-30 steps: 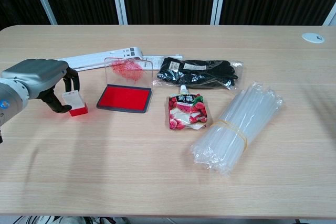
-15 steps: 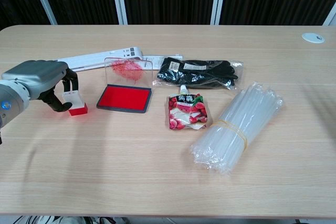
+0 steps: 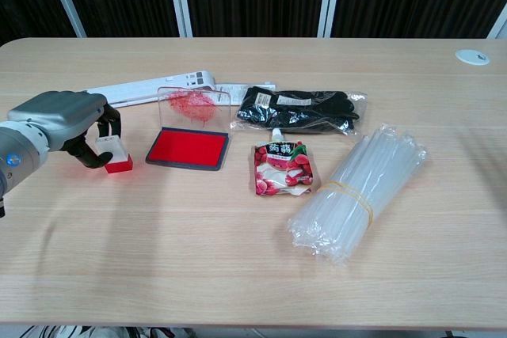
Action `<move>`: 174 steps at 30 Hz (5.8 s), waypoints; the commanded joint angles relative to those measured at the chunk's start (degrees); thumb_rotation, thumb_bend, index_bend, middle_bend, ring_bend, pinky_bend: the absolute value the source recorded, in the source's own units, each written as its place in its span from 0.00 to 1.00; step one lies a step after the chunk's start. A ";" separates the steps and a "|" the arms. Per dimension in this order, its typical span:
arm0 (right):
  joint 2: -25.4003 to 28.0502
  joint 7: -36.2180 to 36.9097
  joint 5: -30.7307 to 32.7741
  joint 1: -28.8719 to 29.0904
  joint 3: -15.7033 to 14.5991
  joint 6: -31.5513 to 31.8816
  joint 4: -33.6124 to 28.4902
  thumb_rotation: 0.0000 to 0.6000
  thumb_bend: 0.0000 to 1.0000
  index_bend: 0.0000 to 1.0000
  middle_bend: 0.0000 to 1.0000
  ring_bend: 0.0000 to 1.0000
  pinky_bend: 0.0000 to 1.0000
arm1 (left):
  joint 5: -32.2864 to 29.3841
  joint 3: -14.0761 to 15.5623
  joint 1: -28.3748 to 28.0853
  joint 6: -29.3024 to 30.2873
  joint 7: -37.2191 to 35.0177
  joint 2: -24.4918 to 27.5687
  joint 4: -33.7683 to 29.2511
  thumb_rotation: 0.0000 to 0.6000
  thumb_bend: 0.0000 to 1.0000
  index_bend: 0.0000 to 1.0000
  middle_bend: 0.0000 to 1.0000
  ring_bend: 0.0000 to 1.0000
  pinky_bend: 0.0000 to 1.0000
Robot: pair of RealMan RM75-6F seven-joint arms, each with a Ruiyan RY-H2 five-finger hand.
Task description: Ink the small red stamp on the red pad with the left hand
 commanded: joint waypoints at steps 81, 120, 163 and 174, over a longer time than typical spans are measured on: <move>0.65 1.20 1.89 0.37 0.51 -1.23 -1.67 1.00 0.19 0.00 0.00 0.00 0.18 | 16.51 2.22 -9.53 -12.40 -9.24 -6.00 18.93 1.00 0.53 0.74 0.75 0.57 0.66; 0.77 1.74 2.05 0.36 0.43 -1.50 -1.72 1.00 0.19 0.00 0.00 0.00 0.18 | 16.68 2.44 -9.61 -11.88 -6.80 -5.92 17.68 1.00 0.53 0.74 0.75 0.57 0.66; 0.80 1.93 1.35 0.11 0.23 -0.90 -1.62 1.00 0.19 0.00 0.00 0.00 0.18 | 19.03 3.22 -6.43 -6.13 -4.02 5.12 3.56 1.00 0.53 0.74 0.75 0.58 0.66; 0.82 2.02 1.33 0.13 0.18 -1.02 -1.72 1.00 0.19 0.00 0.00 0.00 0.19 | 18.18 6.63 -2.07 -4.99 -6.35 6.47 7.47 1.00 0.53 0.74 0.75 0.57 0.66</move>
